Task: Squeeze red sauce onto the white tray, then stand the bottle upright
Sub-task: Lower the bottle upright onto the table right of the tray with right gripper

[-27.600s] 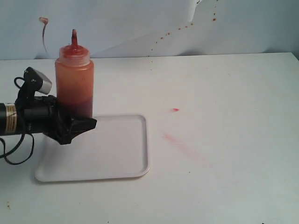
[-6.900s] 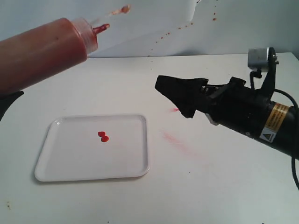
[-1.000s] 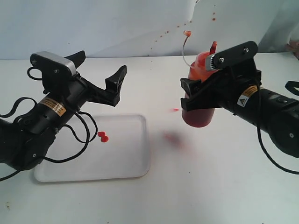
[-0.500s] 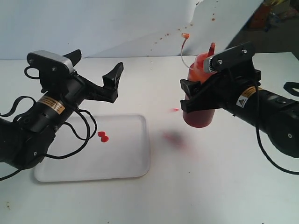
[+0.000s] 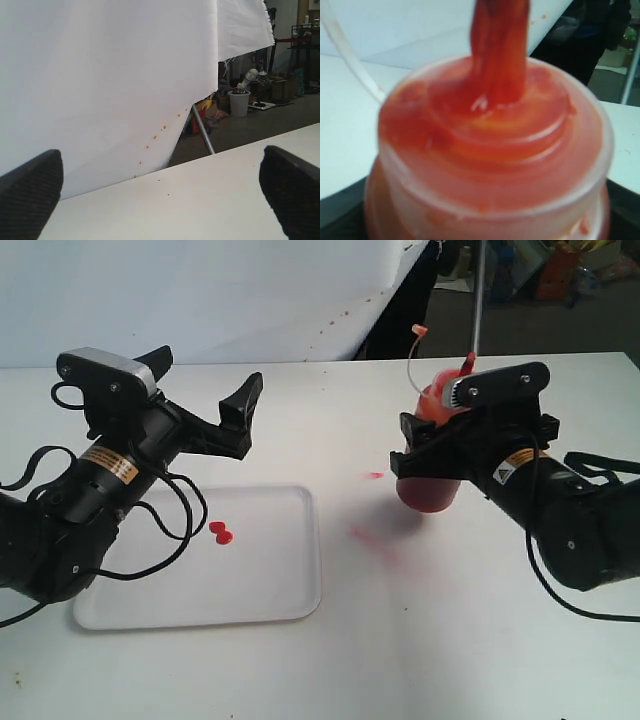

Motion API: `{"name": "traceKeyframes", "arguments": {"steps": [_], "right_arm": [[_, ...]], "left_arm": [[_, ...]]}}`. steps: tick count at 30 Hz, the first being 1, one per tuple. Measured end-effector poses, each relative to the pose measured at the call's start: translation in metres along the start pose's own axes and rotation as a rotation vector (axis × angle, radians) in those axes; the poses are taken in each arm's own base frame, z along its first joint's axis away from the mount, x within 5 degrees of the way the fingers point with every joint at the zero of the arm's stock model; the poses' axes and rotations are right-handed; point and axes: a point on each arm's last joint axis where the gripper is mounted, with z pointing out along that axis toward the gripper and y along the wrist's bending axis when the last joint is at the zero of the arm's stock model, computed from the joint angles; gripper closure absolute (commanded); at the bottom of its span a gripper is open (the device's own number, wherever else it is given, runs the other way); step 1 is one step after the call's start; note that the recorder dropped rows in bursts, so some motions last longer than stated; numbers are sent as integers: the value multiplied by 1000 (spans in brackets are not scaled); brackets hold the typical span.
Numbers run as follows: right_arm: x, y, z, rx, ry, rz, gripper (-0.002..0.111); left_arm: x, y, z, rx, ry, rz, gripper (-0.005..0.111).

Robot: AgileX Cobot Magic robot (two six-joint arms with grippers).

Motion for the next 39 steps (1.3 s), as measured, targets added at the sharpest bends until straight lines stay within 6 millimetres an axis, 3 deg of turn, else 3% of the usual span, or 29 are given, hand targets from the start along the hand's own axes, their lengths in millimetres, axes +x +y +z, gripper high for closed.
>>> {"name": "traceKeyframes", "arguments": {"steps": [6, 16, 20, 24, 33, 39], "right_arm": [[2, 0, 10, 20, -52, 6, 108], [-37, 11, 70, -21, -82, 21, 108], [-47, 19, 90, -74, -75, -7, 108], [-44, 24, 107, -106, -14, -31, 108], [-23, 26, 115, -114, 97, -34, 108], [-31, 25, 101, -128, 239, -66, 108]], "left_arm": [[0, 0, 0, 0, 0, 0, 2], [0, 3, 0, -33, -1, -10, 2], [0, 4, 0, -39, -1, -13, 2], [0, 4, 0, -39, -1, -13, 2], [0, 4, 0, -39, -1, -3, 2], [0, 4, 0, -39, -1, 6, 2]]}}
